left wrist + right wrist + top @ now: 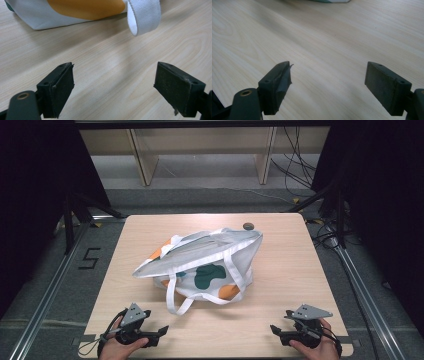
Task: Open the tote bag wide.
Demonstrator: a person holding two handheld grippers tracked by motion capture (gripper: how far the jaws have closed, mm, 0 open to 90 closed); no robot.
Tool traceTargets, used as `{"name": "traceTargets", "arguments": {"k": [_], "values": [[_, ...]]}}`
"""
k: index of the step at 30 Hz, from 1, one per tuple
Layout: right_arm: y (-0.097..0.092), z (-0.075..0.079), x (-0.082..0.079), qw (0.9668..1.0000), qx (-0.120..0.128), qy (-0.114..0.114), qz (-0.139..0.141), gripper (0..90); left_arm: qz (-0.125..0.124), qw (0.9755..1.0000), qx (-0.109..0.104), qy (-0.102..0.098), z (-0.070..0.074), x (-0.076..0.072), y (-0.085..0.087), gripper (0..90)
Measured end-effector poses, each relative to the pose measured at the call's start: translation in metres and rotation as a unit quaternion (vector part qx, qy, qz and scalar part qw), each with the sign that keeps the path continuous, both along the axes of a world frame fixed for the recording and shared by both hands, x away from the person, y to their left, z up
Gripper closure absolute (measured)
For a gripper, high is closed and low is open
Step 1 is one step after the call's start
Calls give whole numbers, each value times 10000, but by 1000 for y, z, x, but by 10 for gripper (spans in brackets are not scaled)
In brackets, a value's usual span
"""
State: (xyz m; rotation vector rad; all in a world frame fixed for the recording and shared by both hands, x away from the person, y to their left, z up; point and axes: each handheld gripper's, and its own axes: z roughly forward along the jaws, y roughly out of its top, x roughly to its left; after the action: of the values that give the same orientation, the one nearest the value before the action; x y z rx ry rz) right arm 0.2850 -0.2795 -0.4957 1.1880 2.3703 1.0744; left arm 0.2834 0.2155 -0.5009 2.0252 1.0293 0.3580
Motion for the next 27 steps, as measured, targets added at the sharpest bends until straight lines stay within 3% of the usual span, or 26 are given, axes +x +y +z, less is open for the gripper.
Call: {"name": "traceTargets", "arguments": {"k": [6, 7, 8, 9, 13, 17, 19, 20, 22, 23, 25, 27], "values": [[-1, 0, 1, 10000, 2, -11, 50, 220, -65, 9999, 96, 0, 1, 1, 1, 156], [-1, 0, 1, 10000, 4, -11, 56, 220, 105, 9999, -95, 30, -1, 0, -1, 160], [-1, 0, 1, 10000, 4, -11, 56, 220, 105, 9999, -95, 30, -1, 0, -1, 163], [0, 0, -1, 9999, 21, -67, -78, 220, 64, 10000, -39, -28, 0, 0, 0, 167], [0, 1, 0, 10000, 60, -42, -37, 220, 11, 9999, 135, -48, 0, 1, 2, 173], [1, 1, -1, 9999, 16, -98, -57, 220, 78, 9999, 92, -20, 0, 1, 1, 199], [2, 1, 0, 9999, 22, -120, 13, 215, 10, 9998, 195, -41, 0, 2, 2, 200], [1, 1, 0, 9998, -24, -190, 42, 212, 58, 9999, 83, -25, -1, 1, 0, 204], [4, 2, -2, 9999, 112, -59, -68, 206, 43, 10000, 47, -49, -1, 1, 0, 216], [2, 3, 0, 9998, 76, -159, 68, 205, 51, 10000, 52, -56, -1, 1, 0, 224], [5, 3, -1, 9998, 143, -134, 2, 205, 23, 9998, 163, -63, 0, 2, 1, 228], [5, 4, 2, 9995, 81, -295, 97, 222, 122, 9999, 32, -8, -1, 1, 0, 234]]}}
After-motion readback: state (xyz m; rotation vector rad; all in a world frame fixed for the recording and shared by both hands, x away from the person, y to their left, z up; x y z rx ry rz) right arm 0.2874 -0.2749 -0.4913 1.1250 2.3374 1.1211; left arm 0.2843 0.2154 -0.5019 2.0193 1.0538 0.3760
